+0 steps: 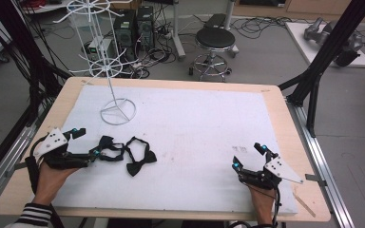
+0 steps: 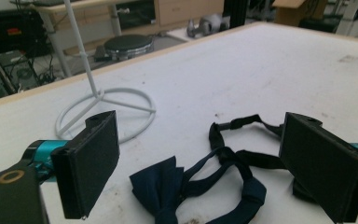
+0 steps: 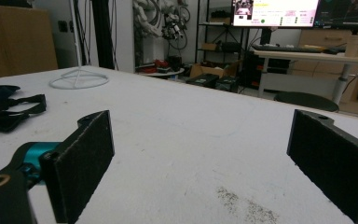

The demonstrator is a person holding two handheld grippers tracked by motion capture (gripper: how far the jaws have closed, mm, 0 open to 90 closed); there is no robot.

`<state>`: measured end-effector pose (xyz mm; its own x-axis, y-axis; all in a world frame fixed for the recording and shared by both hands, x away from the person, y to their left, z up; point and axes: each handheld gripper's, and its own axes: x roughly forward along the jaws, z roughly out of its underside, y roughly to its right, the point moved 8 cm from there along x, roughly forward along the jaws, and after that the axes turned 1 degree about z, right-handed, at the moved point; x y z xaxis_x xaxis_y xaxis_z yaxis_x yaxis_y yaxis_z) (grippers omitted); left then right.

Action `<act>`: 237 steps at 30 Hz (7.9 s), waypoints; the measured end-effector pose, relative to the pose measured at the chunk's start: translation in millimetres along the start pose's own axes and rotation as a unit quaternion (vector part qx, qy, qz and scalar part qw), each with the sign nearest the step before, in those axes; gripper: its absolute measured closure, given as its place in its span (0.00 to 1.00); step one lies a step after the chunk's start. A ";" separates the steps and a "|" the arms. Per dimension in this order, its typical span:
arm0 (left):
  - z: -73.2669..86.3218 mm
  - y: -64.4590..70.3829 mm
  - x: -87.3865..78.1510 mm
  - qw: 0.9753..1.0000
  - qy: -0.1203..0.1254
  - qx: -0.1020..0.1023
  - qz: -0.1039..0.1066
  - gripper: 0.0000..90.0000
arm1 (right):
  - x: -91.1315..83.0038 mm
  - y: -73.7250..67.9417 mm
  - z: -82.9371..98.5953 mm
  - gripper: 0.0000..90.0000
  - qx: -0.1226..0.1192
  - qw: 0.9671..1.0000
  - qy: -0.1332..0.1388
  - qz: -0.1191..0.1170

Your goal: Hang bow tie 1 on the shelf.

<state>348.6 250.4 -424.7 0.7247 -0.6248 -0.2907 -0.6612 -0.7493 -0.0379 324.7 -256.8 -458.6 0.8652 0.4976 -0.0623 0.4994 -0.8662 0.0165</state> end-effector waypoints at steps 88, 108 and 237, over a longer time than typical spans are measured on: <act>46.5 -27.8 43.7 0.917 -0.395 -0.052 0.032 0.39 | 0.4 0.1 -0.2 0.07 -0.001 1.000 0.000 0.001; 48.1 -22.3 46.3 0.914 -0.404 -0.039 0.019 0.83 | 0.5 -1.1 0.4 0.07 -0.002 1.000 -0.002 -0.001; -144.6 -110.9 16.2 0.998 -0.009 0.018 -0.058 0.83 | 1.2 -1.8 0.7 0.07 -0.007 1.000 -0.007 -0.001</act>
<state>461.7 291.7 -286.9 0.7933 -0.5302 -0.2995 -0.5800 -0.8076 -0.1066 324.8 -254.7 -459.4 0.8639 0.4979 -0.0760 0.5011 -0.8648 0.0307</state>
